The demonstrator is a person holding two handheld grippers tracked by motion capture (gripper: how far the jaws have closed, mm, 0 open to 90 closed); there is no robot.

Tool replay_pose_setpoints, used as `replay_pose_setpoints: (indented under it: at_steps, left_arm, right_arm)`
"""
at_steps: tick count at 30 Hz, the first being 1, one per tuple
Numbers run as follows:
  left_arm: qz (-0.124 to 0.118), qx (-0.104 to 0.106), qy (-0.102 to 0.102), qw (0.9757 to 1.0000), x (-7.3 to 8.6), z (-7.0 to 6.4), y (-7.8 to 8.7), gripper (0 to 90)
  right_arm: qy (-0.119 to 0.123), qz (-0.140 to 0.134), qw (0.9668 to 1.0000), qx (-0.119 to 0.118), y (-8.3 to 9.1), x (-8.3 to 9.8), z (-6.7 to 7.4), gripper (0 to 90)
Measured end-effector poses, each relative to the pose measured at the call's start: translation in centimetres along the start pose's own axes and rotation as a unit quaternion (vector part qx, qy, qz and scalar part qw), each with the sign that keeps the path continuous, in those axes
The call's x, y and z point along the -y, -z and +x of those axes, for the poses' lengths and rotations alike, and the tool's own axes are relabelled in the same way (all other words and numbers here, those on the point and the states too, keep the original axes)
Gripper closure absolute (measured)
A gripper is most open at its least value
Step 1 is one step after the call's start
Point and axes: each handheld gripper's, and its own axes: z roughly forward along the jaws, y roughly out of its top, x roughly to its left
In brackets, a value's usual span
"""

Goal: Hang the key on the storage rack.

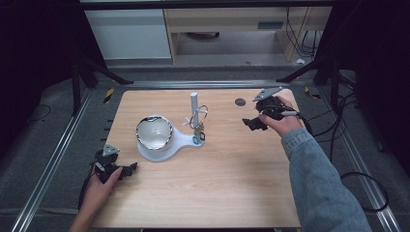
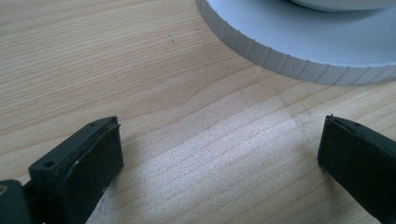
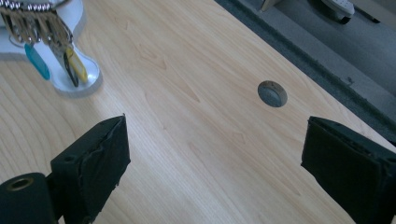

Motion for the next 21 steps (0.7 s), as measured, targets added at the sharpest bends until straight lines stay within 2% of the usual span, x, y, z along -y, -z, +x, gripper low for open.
replay_pose_setpoints:
  at_steps: [11,21]
  left_arm:
    - [0.0,0.0,0.0,1.0,0.0,0.0,0.0,0.0]
    - [-0.001,-0.001,0.001,1.0,0.0,0.0,0.0,0.0]
  right_arm:
    - [-0.012,0.009,0.9998,-0.009,-0.4,3.7,0.6,7.8]
    - [-0.034,0.028,0.9986,-0.028,-1.3,8.8,1.8,7.9]
